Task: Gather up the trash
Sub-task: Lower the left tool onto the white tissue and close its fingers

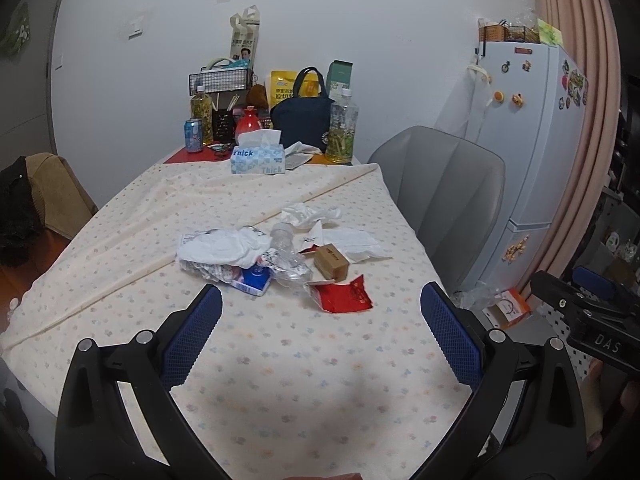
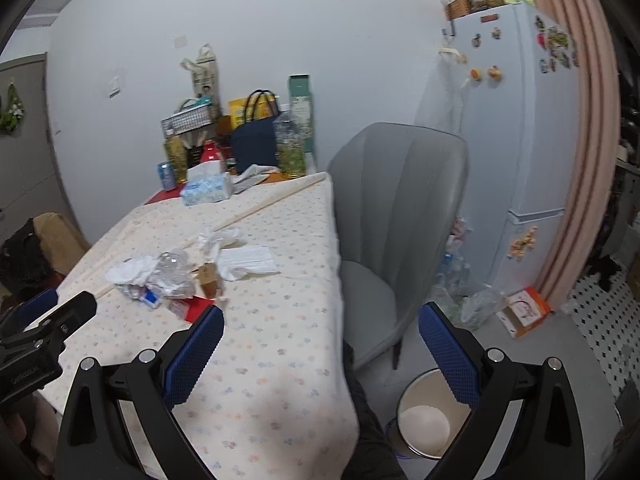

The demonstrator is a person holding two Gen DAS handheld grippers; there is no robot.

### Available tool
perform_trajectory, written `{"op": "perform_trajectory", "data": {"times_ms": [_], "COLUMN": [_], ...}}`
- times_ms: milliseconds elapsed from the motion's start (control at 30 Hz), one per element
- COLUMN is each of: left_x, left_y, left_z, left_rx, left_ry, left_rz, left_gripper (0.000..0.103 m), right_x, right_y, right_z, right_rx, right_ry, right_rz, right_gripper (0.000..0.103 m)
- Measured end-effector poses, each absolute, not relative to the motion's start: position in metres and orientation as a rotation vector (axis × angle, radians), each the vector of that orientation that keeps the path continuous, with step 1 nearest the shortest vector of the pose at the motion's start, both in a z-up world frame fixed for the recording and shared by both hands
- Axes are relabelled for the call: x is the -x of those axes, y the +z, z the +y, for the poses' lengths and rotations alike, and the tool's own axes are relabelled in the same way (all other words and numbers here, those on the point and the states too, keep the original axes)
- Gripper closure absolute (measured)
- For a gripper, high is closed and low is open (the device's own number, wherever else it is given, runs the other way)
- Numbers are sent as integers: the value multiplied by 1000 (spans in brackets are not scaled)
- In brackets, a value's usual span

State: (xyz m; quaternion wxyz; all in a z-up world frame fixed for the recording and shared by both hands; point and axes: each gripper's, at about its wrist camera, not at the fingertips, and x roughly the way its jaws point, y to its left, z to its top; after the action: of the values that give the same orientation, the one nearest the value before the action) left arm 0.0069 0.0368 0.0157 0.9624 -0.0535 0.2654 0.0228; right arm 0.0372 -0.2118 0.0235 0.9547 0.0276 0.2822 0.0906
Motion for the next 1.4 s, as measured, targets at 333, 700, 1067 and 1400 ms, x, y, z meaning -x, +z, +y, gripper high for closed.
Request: {"op": "perform_trajectory", "data": {"times_ms": [333,700,1067,1400], "left_x": [-30,-69,-109,-139], "left_y": [31,16,-28,-65], "left_z": [87,140,204,209], "left_rx": [142,231,498,592], "left_ry": [101,130,134,139], "left_rz": [543,612,717,793], "left_gripper": [4,21,43,45], "right_x": [-76,-114,-151,-170], "right_y": [24,-12,-47,-78], "right_z": [-169,-136,-112,-98], "right_rx": [-14,-40,-65,-72], "right_ry": [334,444,491,495], "right_rz": [623,751,863,936], "right_gripper": [7,33,54,58]}}
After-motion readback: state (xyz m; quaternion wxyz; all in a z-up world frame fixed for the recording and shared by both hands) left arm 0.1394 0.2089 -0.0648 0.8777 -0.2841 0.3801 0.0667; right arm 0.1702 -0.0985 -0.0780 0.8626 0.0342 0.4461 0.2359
